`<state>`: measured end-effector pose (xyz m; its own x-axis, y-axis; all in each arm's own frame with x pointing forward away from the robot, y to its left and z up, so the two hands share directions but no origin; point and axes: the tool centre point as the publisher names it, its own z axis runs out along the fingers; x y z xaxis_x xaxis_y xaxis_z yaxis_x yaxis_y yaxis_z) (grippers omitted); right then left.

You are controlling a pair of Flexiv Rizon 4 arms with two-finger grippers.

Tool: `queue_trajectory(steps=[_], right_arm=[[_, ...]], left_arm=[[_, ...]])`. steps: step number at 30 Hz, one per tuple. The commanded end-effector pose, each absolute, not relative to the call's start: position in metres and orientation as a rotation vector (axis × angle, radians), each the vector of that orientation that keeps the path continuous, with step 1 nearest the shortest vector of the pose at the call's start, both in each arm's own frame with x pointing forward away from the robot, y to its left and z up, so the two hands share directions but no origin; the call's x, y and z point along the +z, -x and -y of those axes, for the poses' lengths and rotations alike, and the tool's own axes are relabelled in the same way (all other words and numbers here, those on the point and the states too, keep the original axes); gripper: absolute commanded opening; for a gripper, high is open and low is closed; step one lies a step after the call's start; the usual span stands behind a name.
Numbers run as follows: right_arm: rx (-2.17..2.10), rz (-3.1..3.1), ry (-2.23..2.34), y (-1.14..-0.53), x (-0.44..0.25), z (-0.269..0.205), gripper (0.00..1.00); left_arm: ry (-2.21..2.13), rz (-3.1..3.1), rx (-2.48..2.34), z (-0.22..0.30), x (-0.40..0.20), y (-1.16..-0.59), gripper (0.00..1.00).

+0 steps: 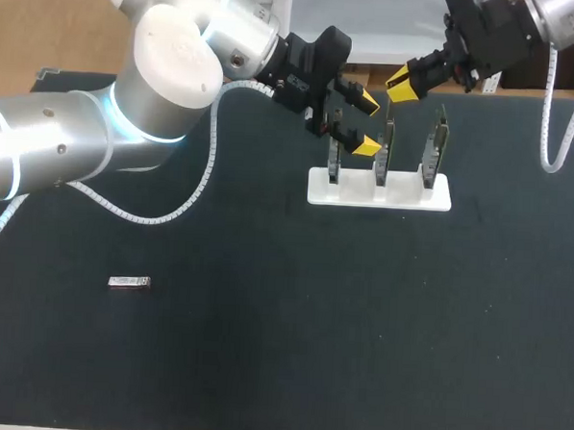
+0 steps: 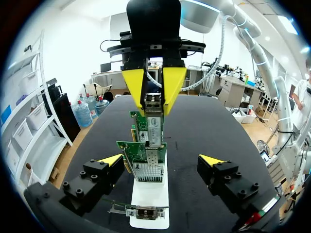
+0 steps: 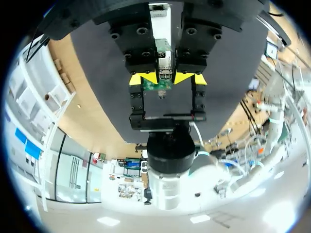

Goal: Pick up the optical module with the left hand, and insert it into the network port with the right hand.

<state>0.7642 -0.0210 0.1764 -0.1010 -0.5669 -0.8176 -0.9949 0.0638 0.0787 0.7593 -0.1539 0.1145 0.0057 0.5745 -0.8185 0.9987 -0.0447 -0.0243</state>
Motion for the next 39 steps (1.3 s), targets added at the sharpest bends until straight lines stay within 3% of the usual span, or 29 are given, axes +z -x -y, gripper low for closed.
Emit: queue_trajectory(steps=[1, 39], right_arm=[[0.914, -1.729, 1.557, -0.767, 0.1753, 0.0268, 0.0], [0.878, -1.766, 1.559, -0.769, 0.1679, 0.0245, 0.0]], left_arm=[[-1.688, -1.632, -0.902, 0.1547, 0.1149, -0.7616, 1.0], [-1.688, -1.632, -0.902, 0.1547, 0.1149, -0.7616, 1.0]])
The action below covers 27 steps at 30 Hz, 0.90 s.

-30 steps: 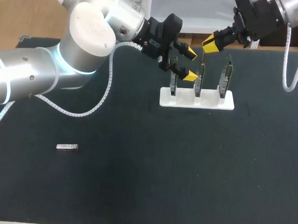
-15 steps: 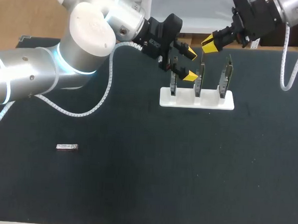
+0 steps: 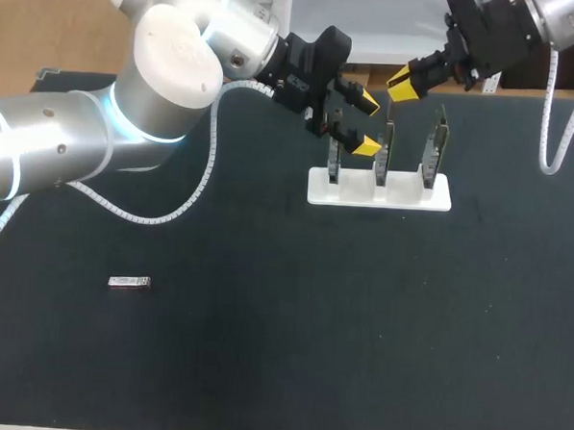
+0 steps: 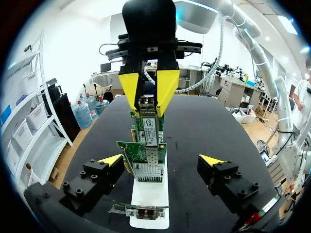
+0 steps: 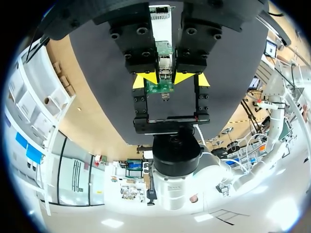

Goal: Pick up the optical module with the left hand, and insert it into the network port with the right hand.

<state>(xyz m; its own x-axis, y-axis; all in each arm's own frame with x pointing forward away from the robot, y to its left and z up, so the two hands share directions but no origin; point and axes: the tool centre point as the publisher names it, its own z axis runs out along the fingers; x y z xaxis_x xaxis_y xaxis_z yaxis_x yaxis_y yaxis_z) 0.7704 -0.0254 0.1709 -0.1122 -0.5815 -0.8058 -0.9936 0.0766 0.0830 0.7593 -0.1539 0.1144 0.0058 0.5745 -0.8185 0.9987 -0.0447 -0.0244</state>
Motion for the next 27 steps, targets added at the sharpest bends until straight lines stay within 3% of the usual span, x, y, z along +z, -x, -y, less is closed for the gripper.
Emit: queue_trajectory(steps=[1, 27], right_arm=[[0.876, -1.766, 1.555, -0.7692, 0.168, 0.0247, 0.0], [0.893, -1.768, 1.559, -0.7691, 0.1697, 0.0246, 0.0]], left_arm=[[-1.688, -1.632, -0.902, 0.1547, 0.1149, -0.7616, 1.0], [-1.688, -1.632, -0.902, 0.1547, 0.1149, -0.7616, 1.0]])
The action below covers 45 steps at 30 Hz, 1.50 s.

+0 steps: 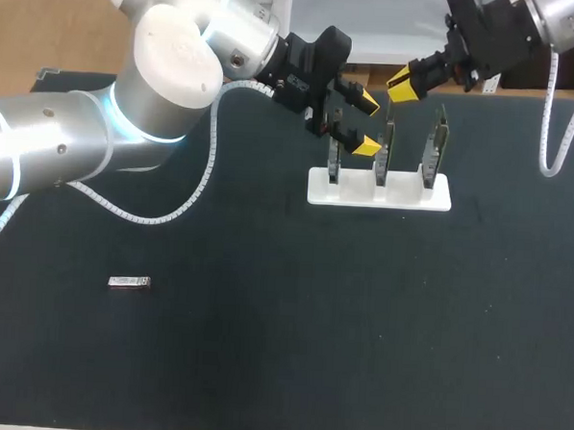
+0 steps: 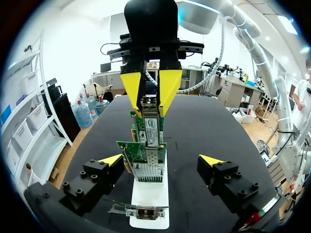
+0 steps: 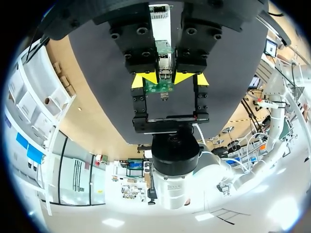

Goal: Pick up the optical module with the left hand, and insert it into the network port with the right hand.

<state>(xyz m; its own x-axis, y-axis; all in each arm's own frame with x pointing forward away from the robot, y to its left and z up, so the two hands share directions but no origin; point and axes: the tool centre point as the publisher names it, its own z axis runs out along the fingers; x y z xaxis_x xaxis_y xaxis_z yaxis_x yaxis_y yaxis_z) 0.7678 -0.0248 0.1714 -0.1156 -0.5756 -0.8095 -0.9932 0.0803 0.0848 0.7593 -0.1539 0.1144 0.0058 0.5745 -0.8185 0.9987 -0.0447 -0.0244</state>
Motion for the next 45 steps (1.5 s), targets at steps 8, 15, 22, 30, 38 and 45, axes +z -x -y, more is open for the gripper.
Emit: queue_trajectory(steps=[8, 15, 22, 30, 38, 45], right_arm=[[0.894, -1.783, 1.561, -0.769, 0.166, 0.025, 0.0], [0.895, -1.761, 1.56, -0.766, 0.172, 0.026, 0.0], [0.909, -1.75, 1.566, -0.764, 0.177, 0.026, 0.0], [0.902, -1.76, 1.569, -0.766, 0.174, 0.027, 0.0], [0.897, -1.773, 1.569, -0.768, 0.169, 0.027, 0.0], [0.899, -1.776, 1.564, -0.767, 0.169, 0.026, 0.0]], left_arm=[[-1.688, -1.632, -0.902, 0.155, 0.115, -0.762, 1.0], [-1.688, -1.632, -0.902, 0.155, 0.115, -0.762, 1.0], [-1.688, -1.632, -0.902, 0.155, 0.115, -0.762, 1.0], [-1.688, -1.632, -0.902, 0.155, 0.115, -0.762, 1.0], [-1.688, -1.632, -0.902, 0.155, 0.115, -0.762, 1.0], [-1.688, -1.632, -0.902, 0.155, 0.115, -0.762, 1.0]])
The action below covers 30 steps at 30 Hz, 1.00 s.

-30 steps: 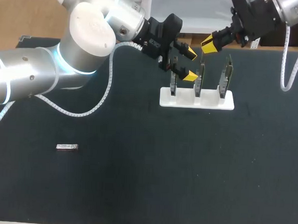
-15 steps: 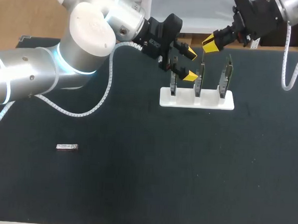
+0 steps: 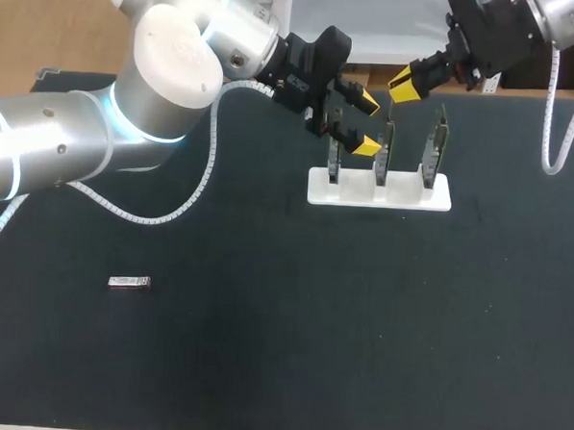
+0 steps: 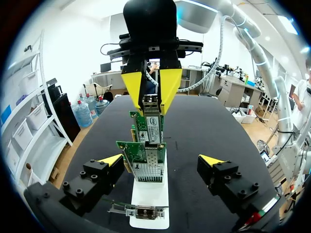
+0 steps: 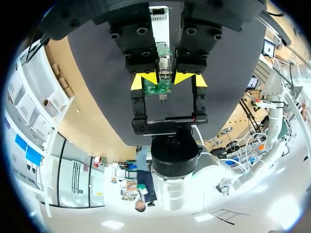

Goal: Pick up the optical module with the left hand, and insert it into the network port with the right hand.

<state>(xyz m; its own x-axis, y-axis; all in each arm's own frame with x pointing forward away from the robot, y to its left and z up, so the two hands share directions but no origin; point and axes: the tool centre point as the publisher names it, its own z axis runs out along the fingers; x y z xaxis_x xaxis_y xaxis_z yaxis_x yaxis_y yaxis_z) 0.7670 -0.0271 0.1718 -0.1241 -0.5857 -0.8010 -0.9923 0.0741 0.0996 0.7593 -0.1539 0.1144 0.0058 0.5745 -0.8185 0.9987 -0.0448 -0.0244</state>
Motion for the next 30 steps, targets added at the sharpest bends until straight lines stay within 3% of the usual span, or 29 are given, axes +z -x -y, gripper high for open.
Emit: queue_trajectory(steps=[1, 30], right_arm=[[0.898, -1.774, 1.563, -0.7674, 0.1699, 0.0264, 0.0], [0.886, -1.772, 1.573, -0.7669, 0.1692, 0.0261, 0.0]], left_arm=[[-1.688, -1.632, -0.902, 0.1547, 0.1149, -0.7616, 1.0], [-1.688, -1.632, -0.902, 0.1547, 0.1149, -0.7616, 1.0]])
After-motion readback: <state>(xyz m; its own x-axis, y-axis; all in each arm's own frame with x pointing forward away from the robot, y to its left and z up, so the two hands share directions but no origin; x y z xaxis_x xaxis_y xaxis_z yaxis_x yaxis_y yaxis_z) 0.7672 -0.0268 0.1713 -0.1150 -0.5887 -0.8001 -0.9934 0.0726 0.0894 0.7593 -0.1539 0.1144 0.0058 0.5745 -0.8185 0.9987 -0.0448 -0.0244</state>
